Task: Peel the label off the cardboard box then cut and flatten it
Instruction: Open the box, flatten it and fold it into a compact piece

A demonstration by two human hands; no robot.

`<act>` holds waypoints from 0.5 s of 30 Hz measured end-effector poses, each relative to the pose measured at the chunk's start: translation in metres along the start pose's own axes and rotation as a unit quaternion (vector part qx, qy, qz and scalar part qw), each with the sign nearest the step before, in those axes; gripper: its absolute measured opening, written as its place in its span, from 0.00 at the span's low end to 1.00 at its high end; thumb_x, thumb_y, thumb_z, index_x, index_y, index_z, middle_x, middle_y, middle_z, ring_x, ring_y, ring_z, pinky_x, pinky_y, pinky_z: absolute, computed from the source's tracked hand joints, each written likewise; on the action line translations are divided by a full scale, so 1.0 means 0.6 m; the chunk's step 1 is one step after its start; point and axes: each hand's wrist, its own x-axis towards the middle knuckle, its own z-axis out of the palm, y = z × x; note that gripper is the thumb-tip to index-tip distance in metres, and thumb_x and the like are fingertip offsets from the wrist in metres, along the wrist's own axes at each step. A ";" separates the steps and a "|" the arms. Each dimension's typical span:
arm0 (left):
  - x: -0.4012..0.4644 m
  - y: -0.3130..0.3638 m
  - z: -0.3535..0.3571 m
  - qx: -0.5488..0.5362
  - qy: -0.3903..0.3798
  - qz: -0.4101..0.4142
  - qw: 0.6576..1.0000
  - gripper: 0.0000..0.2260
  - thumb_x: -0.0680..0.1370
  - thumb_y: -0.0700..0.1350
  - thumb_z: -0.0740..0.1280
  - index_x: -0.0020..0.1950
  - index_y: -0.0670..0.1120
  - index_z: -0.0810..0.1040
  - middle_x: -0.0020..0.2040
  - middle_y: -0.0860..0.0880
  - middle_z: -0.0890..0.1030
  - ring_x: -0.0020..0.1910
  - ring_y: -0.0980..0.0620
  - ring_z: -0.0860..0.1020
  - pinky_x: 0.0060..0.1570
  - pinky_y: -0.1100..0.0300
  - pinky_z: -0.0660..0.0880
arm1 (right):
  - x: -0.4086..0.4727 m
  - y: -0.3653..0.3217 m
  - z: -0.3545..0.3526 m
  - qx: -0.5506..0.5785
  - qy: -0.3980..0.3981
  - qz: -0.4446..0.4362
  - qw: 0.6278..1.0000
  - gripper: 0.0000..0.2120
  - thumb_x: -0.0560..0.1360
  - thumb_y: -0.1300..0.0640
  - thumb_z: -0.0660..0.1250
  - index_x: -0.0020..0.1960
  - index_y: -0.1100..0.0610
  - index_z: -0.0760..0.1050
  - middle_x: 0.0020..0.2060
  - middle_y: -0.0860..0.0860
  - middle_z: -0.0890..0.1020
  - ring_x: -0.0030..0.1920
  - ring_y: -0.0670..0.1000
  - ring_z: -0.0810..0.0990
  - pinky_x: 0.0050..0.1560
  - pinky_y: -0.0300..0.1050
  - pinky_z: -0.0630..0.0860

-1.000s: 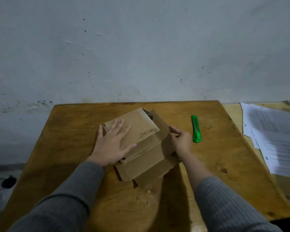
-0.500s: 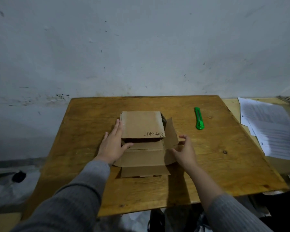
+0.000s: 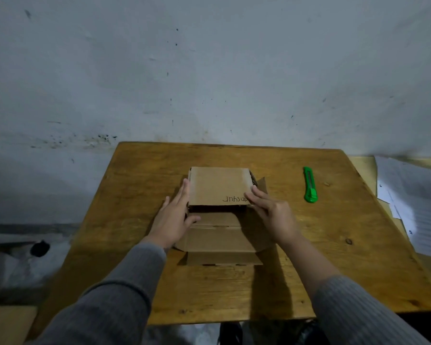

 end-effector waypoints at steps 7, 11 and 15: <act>-0.006 0.006 -0.003 0.020 0.014 0.020 1.000 0.38 0.77 0.58 0.65 0.79 0.51 0.47 0.79 0.55 0.46 0.75 0.57 0.53 0.74 0.50 0.47 | 0.060 -0.038 -0.047 0.090 0.131 0.060 0.985 0.17 0.76 0.56 0.67 0.64 0.49 0.74 0.55 0.47 0.82 0.53 0.43 0.81 0.52 0.33 0.76; 0.007 0.042 -0.026 -0.015 0.068 0.017 0.997 0.40 0.78 0.61 0.59 0.75 0.55 0.32 0.76 0.57 0.39 0.71 0.59 0.44 0.73 0.49 0.44 | 0.103 -0.053 -0.056 0.169 0.148 0.128 0.966 0.14 0.77 0.56 0.65 0.62 0.51 0.76 0.54 0.46 0.82 0.52 0.42 0.79 0.51 0.35 0.77; 0.034 0.079 -0.055 -0.047 0.083 0.011 0.995 0.42 0.78 0.58 0.61 0.71 0.58 0.26 0.73 0.58 0.40 0.66 0.57 0.44 0.72 0.47 0.43 | 0.132 -0.055 -0.058 0.231 0.176 0.143 0.946 0.06 0.75 0.56 0.67 0.52 0.52 0.74 0.47 0.46 0.81 0.51 0.46 0.81 0.47 0.35 0.77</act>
